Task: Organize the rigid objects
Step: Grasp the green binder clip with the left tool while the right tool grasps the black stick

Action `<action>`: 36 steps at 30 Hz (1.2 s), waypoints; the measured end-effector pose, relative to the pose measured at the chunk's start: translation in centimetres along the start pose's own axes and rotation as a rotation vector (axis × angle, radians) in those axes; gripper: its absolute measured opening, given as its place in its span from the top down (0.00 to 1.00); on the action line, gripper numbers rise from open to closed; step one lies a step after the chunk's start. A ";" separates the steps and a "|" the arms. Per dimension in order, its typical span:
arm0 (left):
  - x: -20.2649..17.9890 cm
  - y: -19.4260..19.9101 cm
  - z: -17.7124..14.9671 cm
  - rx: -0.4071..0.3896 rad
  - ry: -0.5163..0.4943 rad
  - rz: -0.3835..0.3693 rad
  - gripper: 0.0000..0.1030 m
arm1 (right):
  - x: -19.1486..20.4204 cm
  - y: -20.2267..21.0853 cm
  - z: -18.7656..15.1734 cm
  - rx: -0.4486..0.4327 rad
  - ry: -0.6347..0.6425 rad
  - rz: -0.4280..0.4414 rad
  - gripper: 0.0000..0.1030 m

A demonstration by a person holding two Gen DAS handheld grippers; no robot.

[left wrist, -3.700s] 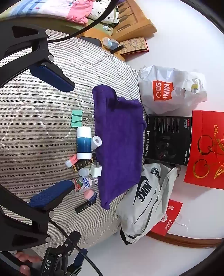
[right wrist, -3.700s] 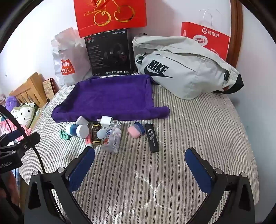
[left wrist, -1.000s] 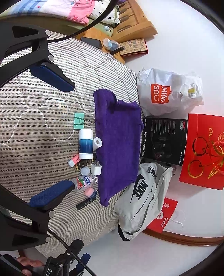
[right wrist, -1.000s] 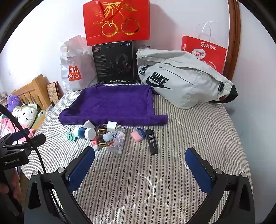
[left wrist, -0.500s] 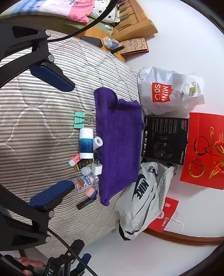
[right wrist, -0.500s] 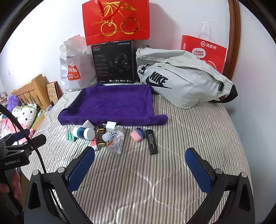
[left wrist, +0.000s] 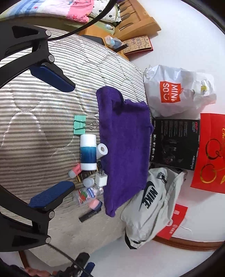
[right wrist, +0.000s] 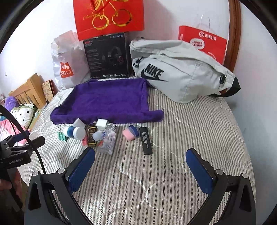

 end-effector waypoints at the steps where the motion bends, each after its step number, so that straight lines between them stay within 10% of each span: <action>1: 0.1 -0.6 -0.3 0.008 -0.008 0.006 0.00 | -0.1 -0.3 -0.2 0.006 0.000 -0.001 0.00; 22: 3.0 -10.9 -4.3 0.073 -0.044 0.022 0.16 | -2.6 -6.3 -4.0 0.139 -0.017 -0.039 0.00; 29: 2.3 -10.2 -4.0 0.045 -0.068 -0.021 0.54 | -2.4 -9.0 -4.0 0.153 0.014 -0.026 0.00; 36: 1.8 -10.2 -3.9 0.048 -0.079 -0.029 0.62 | -1.7 -13.2 -4.1 0.185 0.043 0.030 0.27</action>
Point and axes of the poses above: each gripper's, at about its wrist camera, not at the fingertips, and y roughly against the way its jaws point, x to its left, z to its top, the point moved 9 cm from there along -y, roughly the way its jaws point, and after that the axes turned 13 degrees about -x, right-handed, at the moved point
